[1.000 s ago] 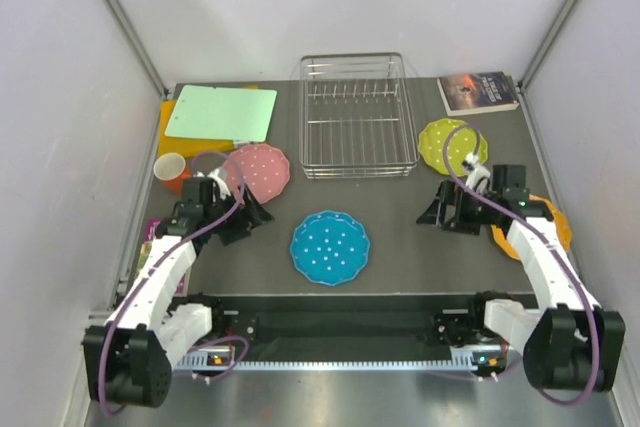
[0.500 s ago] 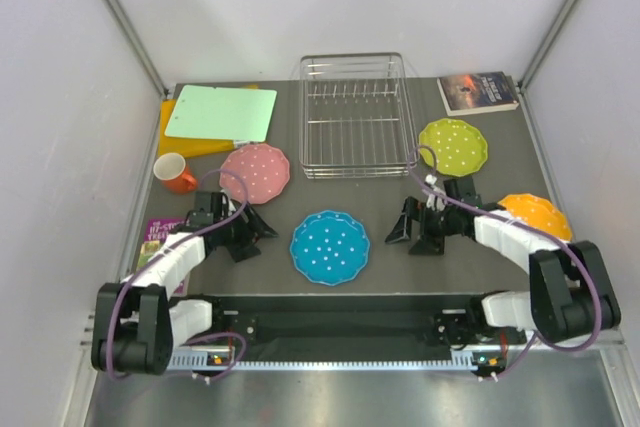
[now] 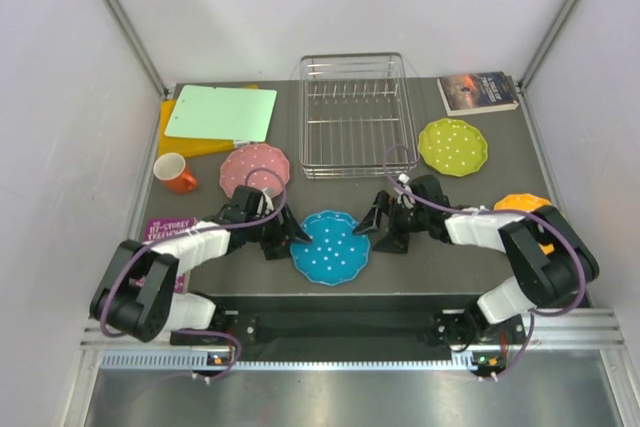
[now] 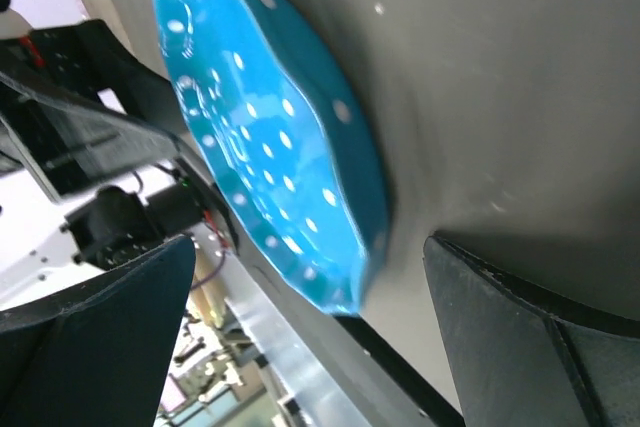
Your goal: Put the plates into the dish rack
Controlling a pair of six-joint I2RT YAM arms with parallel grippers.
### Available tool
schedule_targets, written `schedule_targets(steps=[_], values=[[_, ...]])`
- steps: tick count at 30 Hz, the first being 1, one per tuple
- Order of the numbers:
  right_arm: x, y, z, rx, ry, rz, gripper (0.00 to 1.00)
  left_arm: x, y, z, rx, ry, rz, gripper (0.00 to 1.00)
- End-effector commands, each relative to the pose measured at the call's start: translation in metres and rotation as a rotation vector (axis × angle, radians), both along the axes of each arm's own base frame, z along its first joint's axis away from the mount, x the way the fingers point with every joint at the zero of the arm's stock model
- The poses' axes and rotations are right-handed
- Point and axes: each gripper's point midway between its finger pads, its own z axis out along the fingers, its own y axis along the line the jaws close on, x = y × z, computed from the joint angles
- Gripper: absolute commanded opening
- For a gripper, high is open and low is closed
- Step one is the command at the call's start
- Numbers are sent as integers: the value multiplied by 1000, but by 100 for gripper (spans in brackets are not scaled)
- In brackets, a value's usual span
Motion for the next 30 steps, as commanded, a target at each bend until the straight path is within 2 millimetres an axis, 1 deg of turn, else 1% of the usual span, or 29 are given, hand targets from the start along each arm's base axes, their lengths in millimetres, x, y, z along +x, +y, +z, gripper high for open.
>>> schedule_targets(steps=[1,3,5,6,7,9,10,11,13,15,16,18,19,20,21,22,23,24,25,26,27,28,30], values=[[9,-1,-33,-129,48,-111,100,3,-14,-11,23,31,-13,71],[-1,-2,-39,-157,82,-108,100,7,-25,-9,8,27,-26,70],[-8,-6,-45,-171,103,-119,100,4,-34,-8,1,29,-47,70],[-15,-9,-49,-177,123,-126,100,5,-37,-9,1,32,-52,70],[-17,-9,-50,-174,129,-128,100,3,-41,-8,-3,32,-65,70],[-17,-5,-50,-137,136,-136,100,1,-45,-9,1,35,-78,70],[-18,0,-45,-95,138,-124,100,-1,-47,-10,6,31,-92,70],[-11,9,-39,-43,120,-127,100,-3,-48,-11,10,29,-102,70],[-5,18,-34,-7,98,-120,98,-5,-52,-13,24,29,-123,70],[0,22,-31,6,65,-112,94,-6,-54,-14,27,34,-134,69],[2,22,-32,-10,48,-109,89,-5,-55,-15,27,36,-135,69],[1,19,-32,-28,13,-97,85,-6,-55,-16,29,40,-136,69],[0,16,-34,-40,12,-100,78,-6,-55,-16,29,43,-139,69],[-1,15,-30,-41,-15,-92,74,-6,-55,-15,32,40,-138,69],[-5,11,-31,-53,-19,-87,70,-7,-54,-15,36,37,-141,69],[-5,8,-32,-68,-30,-91,61,-7,-53,-16,40,34,-145,69],[-5,6,-26,-64,-67,-81,56,-7,-52,-15,43,28,-148,69],[-5,2,-28,-87,-81,-83,41,-6,-50,-15,51,10,-150,69],[-3,1,-19,-85,-132,-69,33,-7,-49,-16,58,8,-153,69],[-3,-1,-17,-89,-153,-64,23,-7,-47,-16,68,0,-151,69],[-3,-3,-14,-97,-175,-58,12,-7,-45,-16,75,-15,-162,70],[-2,-4,-5,-96,-224,-44,0,-8,-43,-17,84,-21,-168,70],[-3,-4,7,-78,-281,-15,0,-8,-38,-16,107,-66,-193,71]])
